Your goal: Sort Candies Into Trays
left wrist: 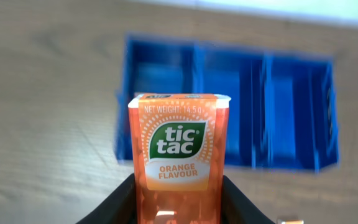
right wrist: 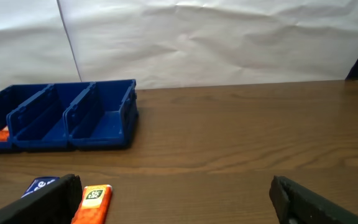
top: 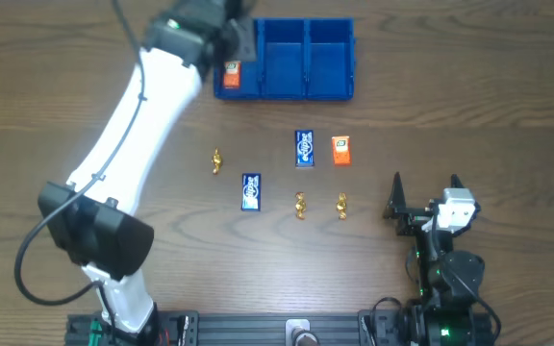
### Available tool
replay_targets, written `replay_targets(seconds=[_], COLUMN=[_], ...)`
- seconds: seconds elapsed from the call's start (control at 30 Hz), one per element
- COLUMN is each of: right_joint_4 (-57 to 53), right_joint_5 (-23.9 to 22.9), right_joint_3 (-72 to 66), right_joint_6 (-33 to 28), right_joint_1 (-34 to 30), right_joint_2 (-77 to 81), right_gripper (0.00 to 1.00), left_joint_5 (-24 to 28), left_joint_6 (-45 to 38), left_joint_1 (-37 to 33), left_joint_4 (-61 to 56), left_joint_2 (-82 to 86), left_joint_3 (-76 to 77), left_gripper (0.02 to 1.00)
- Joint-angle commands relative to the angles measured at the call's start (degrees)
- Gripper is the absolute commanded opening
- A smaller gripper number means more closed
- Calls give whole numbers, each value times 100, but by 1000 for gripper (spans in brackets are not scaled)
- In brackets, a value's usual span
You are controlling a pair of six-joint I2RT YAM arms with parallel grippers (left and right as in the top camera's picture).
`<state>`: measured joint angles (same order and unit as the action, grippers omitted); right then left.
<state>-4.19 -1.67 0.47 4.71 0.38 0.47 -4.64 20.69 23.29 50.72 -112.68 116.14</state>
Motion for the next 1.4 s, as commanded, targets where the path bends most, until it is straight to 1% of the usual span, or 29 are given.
replay_targets(seconds=[0.03, 0.23, 0.4, 0.43, 0.47, 0.57, 0.6, 0.7, 0.73, 0.77, 0.87, 0.93, 1.0, 1.1, 1.23, 1.37, 1.4], right_joint_4=[-46, -46, -46, -46, -46, -46, -46, -46, -46, -46, -46, -46, -46, -46, -46, -46, -46], right_joint_5=[31, 31, 31, 31, 31, 31, 31, 31, 31, 31, 31, 31, 31, 31, 31, 31, 31], right_joint_3=[-2, -2, -2, -2, -2, -2, -2, -2, -2, -2, -2, -2, -2, -2, -2, -2, -2], right_joint_6=[-70, -70, -70, -70, -70, -70, -70, -70, -70, -70, -70, -70, -70, -70, -70, -70, -70], right_joint_1=[-50, -50, -50, -50, -50, -50, -50, -50, -50, -50, -50, -50, -50, -50, -50, -50, -50], right_joint_2=[-31, -31, -31, -31, -31, -31, -31, -31, -31, -31, -31, -31, -31, -31, -31, -31, -31], right_gripper=[998, 998, 998, 998, 998, 998, 998, 998, 998, 998, 998, 998, 998, 998, 998, 998, 998], left_joint_5=[22, 24, 24, 24, 22, 24, 48, 323, 339, 339, 208, -4, -20, -22, 0, 302, 302], left_joint_6=[-584, -649, -636, -638, -647, -654, -651, -588, -511, -492, -323, 13, 374, 1134, 1757, 2118, 2140], left_joint_1=[-136, -208, -271, -278, -278, -275, -275, -247, -170, -94, 369, 772, 1141, 1714, 2365, 2546, 2573], left_joint_4=[295, 389, 531, 542, 544, 535, 518, 603, 776, 914, 1370, 1526, 1591, 1606, 1220, 632, 490], left_joint_2=[-1252, -2024, -2103, -2103, -2103, -2103, -2098, -2057, -2052, -2052, -2052, -2052, -2111, -2151, -2179, -2179, -2181], left_joint_3=[962, 1239, 1237, 1237, 1237, 1239, 1248, 1547, 1867, 2116, 2883, 2951, 2872, 2411, 1438, 490, 315], left_gripper=[354, 369, 375, 397, 432, 673, 770, 908, 972, 998, 998, 996, 998, 998, 998, 1000, 998])
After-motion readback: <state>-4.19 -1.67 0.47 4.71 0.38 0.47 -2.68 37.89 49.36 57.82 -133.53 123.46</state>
